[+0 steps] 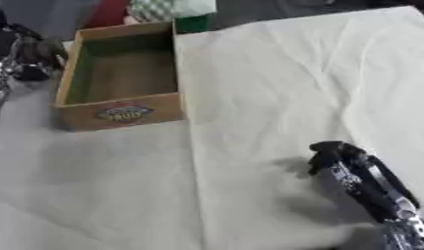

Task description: Pick up objects on the table and place them in the box.

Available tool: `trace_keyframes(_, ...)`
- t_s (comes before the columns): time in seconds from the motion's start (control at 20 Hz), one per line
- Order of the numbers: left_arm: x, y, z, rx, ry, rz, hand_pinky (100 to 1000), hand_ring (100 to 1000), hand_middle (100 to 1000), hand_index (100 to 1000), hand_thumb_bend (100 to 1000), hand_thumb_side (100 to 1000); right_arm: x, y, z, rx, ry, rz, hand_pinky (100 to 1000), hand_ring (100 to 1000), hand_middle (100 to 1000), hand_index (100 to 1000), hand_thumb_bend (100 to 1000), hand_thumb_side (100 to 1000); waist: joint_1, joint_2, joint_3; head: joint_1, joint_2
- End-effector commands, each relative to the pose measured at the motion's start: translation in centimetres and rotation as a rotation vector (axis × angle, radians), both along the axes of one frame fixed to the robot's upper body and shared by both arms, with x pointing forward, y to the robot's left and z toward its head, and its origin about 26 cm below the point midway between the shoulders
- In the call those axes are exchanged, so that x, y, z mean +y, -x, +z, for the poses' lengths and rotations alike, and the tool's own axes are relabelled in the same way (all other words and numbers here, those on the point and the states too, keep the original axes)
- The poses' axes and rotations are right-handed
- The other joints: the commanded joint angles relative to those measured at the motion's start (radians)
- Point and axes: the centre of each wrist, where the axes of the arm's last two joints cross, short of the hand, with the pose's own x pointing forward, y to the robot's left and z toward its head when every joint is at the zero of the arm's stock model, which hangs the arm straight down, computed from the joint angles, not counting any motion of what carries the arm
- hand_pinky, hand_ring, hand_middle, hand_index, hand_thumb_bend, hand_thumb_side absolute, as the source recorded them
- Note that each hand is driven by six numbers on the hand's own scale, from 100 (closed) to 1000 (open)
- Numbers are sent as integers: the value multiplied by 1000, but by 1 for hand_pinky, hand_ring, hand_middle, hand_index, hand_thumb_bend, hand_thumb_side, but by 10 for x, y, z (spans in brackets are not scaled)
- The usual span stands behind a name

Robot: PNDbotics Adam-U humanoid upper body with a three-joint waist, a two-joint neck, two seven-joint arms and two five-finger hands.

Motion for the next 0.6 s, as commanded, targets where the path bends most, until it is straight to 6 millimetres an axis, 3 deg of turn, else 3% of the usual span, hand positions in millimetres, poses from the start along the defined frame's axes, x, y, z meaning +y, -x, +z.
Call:
trace_keyframes(0.05, 10, 3, 17, -39, -13, 10, 803, 760, 744, 758, 351, 171, -2, -2, 8, -25, 11, 3, 755, 538, 548, 752, 100, 693, -4, -16, 3, -2, -3)
trace_keyframes(0.6, 12, 4, 25, -81, -2, 34, 806, 787, 772, 767, 384, 210, -3, -1, 7, -22, 8, 5, 755, 538, 548, 752, 100, 690, -4, -28, 8, -4, -4)
